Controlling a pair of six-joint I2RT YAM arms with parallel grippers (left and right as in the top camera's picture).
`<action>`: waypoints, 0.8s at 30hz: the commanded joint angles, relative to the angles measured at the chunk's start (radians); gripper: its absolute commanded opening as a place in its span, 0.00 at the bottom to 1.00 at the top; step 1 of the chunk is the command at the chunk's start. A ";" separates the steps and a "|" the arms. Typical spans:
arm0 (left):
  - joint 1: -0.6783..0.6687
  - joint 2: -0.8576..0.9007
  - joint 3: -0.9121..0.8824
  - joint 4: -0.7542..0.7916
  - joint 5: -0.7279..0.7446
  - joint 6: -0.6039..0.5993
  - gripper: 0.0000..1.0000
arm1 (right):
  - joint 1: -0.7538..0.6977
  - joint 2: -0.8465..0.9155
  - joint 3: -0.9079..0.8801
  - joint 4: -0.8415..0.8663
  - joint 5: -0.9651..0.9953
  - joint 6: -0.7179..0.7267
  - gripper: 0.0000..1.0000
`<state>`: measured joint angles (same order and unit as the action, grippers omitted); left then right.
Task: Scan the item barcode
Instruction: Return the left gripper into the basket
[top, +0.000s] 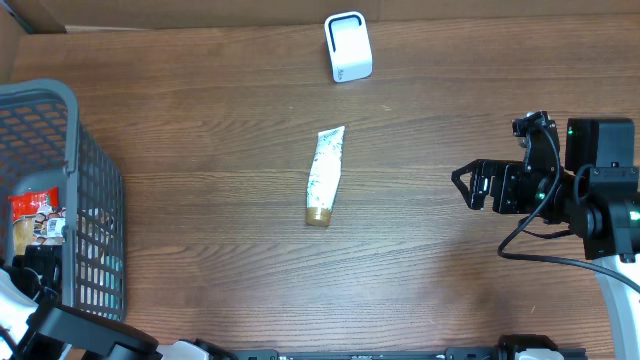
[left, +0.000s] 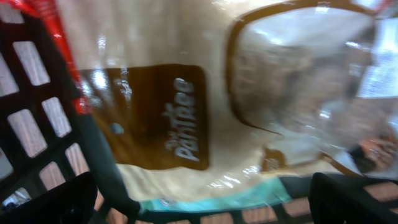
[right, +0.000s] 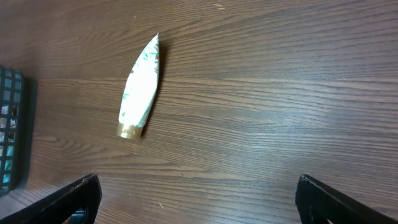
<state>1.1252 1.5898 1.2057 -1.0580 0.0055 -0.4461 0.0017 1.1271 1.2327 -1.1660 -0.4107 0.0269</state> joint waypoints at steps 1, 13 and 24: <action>0.008 -0.008 -0.041 0.038 -0.063 -0.010 1.00 | 0.003 -0.003 0.025 0.005 0.010 0.000 1.00; -0.023 -0.008 -0.245 0.353 -0.056 0.021 1.00 | 0.003 0.029 0.025 -0.003 0.010 0.000 1.00; -0.114 -0.008 -0.287 0.465 -0.057 0.067 0.35 | 0.003 0.088 0.025 -0.011 0.009 0.000 1.00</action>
<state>1.0279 1.5879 0.9401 -0.6029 -0.0425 -0.4191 0.0017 1.2144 1.2331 -1.1778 -0.4099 0.0261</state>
